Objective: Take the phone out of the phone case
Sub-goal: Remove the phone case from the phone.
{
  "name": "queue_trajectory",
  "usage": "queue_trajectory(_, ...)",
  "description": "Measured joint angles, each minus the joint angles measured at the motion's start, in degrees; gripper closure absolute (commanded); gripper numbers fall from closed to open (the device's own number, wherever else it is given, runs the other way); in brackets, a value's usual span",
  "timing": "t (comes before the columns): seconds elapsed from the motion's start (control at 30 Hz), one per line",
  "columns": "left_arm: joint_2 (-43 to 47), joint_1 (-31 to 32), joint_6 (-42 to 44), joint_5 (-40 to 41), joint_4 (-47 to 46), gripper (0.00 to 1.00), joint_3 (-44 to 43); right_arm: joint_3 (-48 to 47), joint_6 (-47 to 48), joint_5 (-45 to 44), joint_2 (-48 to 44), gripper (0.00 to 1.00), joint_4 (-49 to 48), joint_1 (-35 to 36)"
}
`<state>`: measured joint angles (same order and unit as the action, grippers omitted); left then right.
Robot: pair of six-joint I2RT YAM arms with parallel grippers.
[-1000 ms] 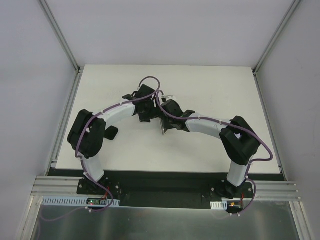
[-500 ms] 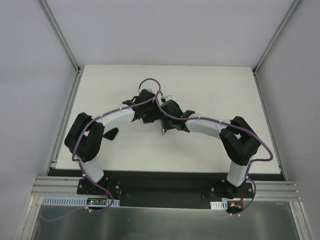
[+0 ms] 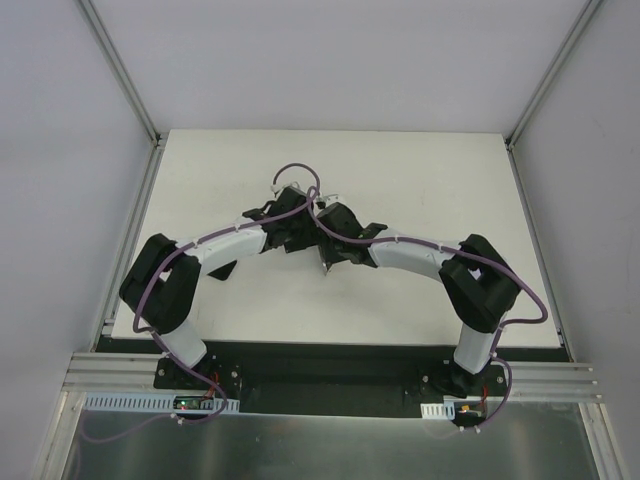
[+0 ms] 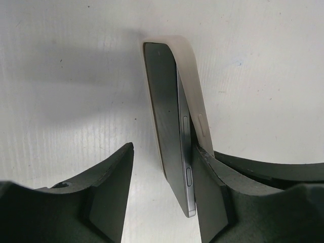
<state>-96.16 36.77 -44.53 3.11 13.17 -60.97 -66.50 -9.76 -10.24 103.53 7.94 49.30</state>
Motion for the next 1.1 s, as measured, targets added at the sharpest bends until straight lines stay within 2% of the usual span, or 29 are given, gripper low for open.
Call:
queue_trajectory(0.3, 0.15, -0.15, -0.70, -4.44, -4.13, 0.74, 2.64, 0.09, -0.76, 0.02, -0.31, 0.99, 1.16, 0.33)
queue_trajectory(0.67, 3.15, -0.17, -2.84, -4.66, -8.87, 0.76, 7.61, 0.37, -2.08, 1.01, -0.61, 0.98, 1.33, 0.24)
queue_trajectory(1.1, 3.96, 0.07, -3.10, -4.44, -8.46, 0.86, 8.70, 0.37, -1.97, 1.75, -0.76, 0.99, 1.53, 0.72)
